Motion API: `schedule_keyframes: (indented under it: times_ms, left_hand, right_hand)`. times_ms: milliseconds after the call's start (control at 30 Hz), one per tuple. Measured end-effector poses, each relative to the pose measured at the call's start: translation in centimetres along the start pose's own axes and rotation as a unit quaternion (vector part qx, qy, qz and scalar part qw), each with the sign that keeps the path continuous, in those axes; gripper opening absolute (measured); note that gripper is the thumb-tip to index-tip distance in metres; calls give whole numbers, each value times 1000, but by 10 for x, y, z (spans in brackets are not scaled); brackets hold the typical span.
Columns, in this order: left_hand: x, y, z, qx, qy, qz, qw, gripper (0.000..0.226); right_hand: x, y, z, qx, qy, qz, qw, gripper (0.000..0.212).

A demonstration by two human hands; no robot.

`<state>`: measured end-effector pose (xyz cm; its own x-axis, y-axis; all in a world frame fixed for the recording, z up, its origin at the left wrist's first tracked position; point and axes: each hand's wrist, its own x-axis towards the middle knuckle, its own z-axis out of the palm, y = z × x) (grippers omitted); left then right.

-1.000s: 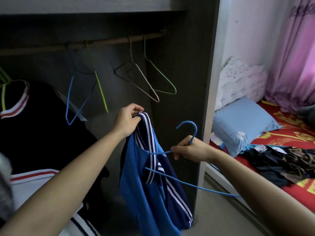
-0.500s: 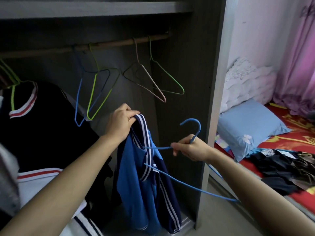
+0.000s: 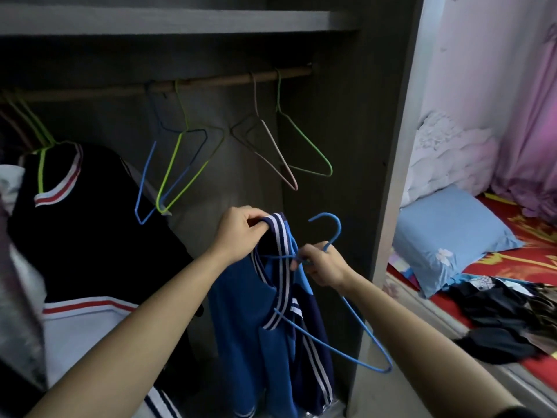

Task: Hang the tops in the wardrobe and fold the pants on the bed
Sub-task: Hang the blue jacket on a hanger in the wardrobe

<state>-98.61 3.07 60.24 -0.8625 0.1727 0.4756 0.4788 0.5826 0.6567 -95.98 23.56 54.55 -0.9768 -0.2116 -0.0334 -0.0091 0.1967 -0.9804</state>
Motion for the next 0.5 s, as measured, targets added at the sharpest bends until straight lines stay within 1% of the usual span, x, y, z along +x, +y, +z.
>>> schedule_keyframes:
  times_ms: [33,67,100,133,167,233,333,433,500]
  left_hand:
    - [-1,-4,0,-3,-8,-14,1000,13]
    - [1,-8,-2,20,-16,-26,999,29]
    - [1,-11,-3,65,-25,-22,997,51]
    - [3,-13,-3,123,-17,-8,992,66]
    - [7,-13,-2,165,0,0,986,71]
    - [10,-13,4,197,29,-18,980,69]
    - [-2,-15,22,248,54,-41,967,69]
    - [-3,-11,33,300,53,-5,953,69]
    - [2,-8,30,312,67,10,948,69]
  right_hand:
    - [1,-1,-3,50,15,1,999,38]
    - [1,-5,-6,87,24,-5,996,39]
    - [0,-10,-10,112,26,-14,993,39]
    - [-2,-17,-15,121,16,-26,992,39]
    - [-1,-26,-18,117,1,-40,992,38]
    - [1,-39,-21,82,-14,-67,994,38]
    - [-4,-37,-28,17,22,-82,996,34]
    - [-13,-17,-37,-13,18,-86,996,27]
    - [-19,-5,-45,-4,19,-85,996,32]
